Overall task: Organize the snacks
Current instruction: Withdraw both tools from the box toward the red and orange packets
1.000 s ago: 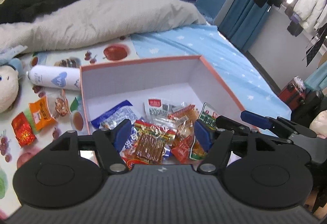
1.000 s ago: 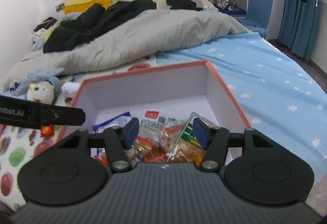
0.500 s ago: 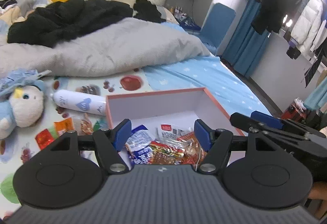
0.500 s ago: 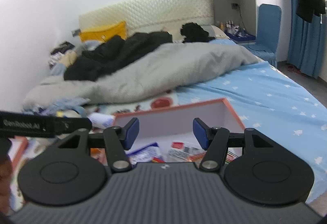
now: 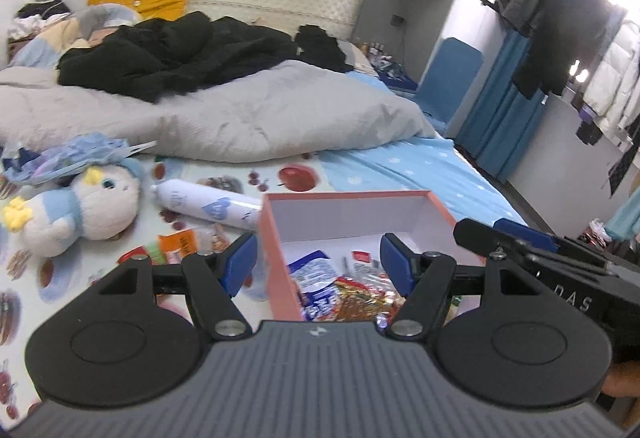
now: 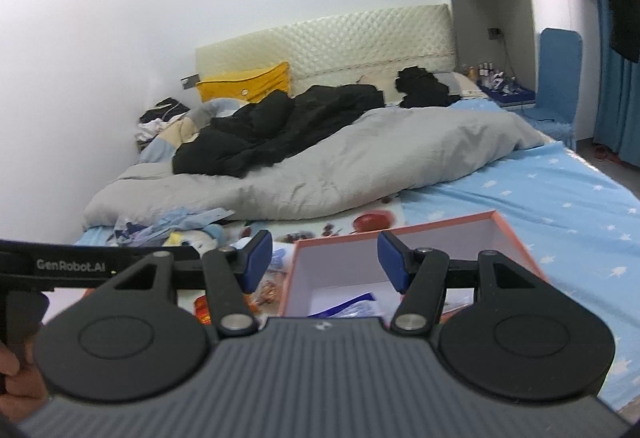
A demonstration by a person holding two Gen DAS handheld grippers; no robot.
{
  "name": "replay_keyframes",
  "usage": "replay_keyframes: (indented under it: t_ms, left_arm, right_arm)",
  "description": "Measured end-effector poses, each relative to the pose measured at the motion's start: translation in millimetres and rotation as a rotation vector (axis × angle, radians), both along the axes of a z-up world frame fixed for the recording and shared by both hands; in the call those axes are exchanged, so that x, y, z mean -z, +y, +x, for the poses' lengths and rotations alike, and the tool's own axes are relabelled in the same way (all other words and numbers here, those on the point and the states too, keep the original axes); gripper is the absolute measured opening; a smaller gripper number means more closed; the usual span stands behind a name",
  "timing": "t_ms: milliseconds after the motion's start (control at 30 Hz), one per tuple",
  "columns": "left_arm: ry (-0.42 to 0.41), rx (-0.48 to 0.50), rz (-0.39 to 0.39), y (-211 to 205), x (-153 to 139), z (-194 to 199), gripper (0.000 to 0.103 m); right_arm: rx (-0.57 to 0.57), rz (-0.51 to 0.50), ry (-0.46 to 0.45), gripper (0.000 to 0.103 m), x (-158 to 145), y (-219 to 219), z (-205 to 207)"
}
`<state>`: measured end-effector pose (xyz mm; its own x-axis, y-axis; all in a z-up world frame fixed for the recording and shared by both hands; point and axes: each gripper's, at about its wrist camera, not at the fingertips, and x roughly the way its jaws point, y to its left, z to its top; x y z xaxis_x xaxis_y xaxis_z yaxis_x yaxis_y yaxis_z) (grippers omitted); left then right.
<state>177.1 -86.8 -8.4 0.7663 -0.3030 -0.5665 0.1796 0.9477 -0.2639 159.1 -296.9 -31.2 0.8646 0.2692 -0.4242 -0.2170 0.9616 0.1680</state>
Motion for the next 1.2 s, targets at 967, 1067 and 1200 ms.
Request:
replay_keyframes:
  t_ms: [967, 1067, 1200]
  left_arm:
    - [0.1, -0.133, 0.011, 79.8, 63.5, -51.7, 0.073]
    - [0.115, -0.147, 0.004, 87.2, 70.4, -55.3, 0.073]
    - [0.13, -0.168, -0.006, 100.3, 77.6, -54.5, 0.073]
  right_arm:
    - [-0.162, -0.082, 0.079, 0.061, 54.5, 89.8, -51.4]
    - [-0.181, -0.102, 0.088, 0.061, 56.1, 98.3, -51.4]
    - [-0.184, -0.118, 0.08, 0.061, 53.1, 107.7, -47.6]
